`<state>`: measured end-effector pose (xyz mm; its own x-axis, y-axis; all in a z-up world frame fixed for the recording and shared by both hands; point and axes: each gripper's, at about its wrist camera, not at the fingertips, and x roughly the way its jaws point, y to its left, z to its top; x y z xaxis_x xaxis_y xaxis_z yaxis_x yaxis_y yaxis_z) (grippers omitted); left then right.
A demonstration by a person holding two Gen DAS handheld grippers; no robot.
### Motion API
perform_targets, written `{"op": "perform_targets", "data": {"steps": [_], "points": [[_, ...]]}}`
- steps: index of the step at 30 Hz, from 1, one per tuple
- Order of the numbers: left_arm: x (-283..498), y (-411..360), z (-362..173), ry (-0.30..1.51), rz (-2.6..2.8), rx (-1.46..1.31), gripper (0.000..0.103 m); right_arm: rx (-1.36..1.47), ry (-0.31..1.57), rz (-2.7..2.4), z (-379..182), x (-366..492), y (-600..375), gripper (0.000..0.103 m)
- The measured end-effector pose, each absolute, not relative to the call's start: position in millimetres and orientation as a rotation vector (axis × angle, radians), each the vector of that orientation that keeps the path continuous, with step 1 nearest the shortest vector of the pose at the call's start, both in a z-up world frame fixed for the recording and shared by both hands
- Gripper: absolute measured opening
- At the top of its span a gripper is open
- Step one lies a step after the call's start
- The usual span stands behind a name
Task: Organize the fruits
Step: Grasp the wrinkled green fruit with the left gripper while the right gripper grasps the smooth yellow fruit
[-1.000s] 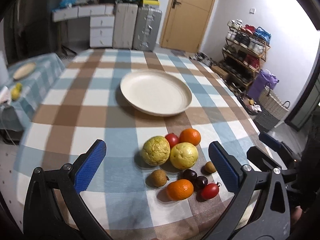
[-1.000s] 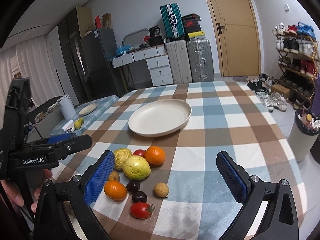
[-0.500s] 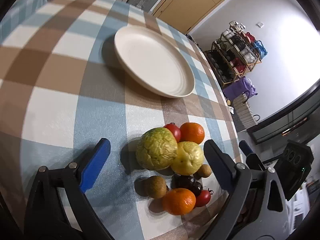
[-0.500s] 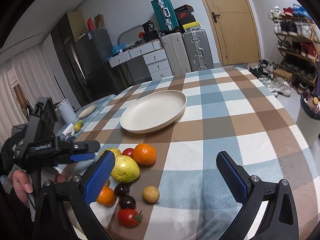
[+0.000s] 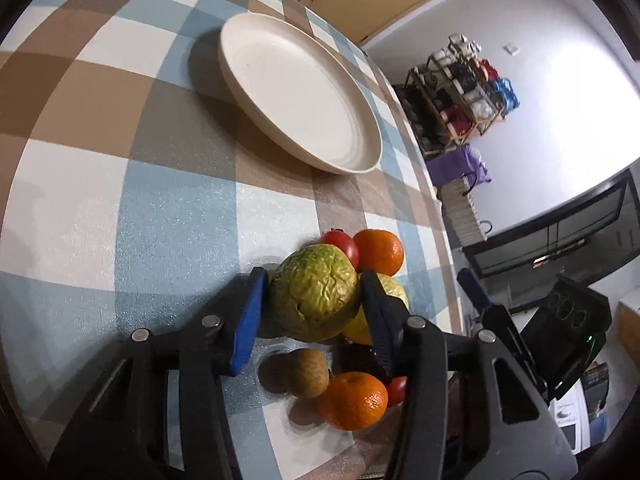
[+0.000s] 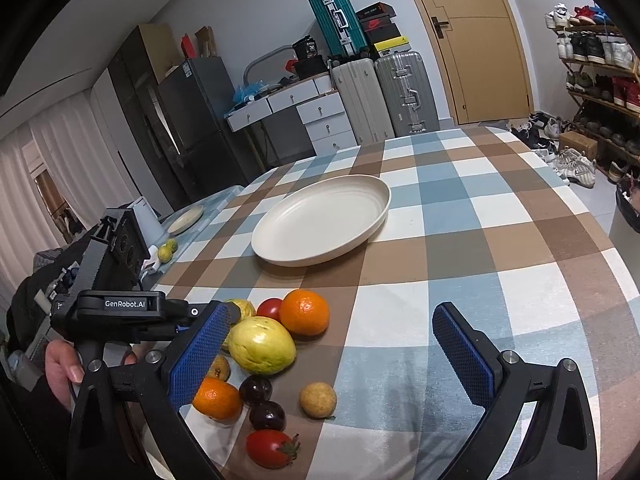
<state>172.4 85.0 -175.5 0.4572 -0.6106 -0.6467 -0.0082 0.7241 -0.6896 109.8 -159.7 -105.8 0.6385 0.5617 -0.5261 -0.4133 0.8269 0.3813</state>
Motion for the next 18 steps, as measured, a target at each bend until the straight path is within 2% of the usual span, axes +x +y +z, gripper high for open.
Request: {"op": "perform_targets", "data": {"steps": [18], "points": [[143.7,105.9,-153.5,0.935,-0.407,-0.681,0.044,0.299,0.829,0.684,-114.7,112.1,-132.3,0.103]]}}
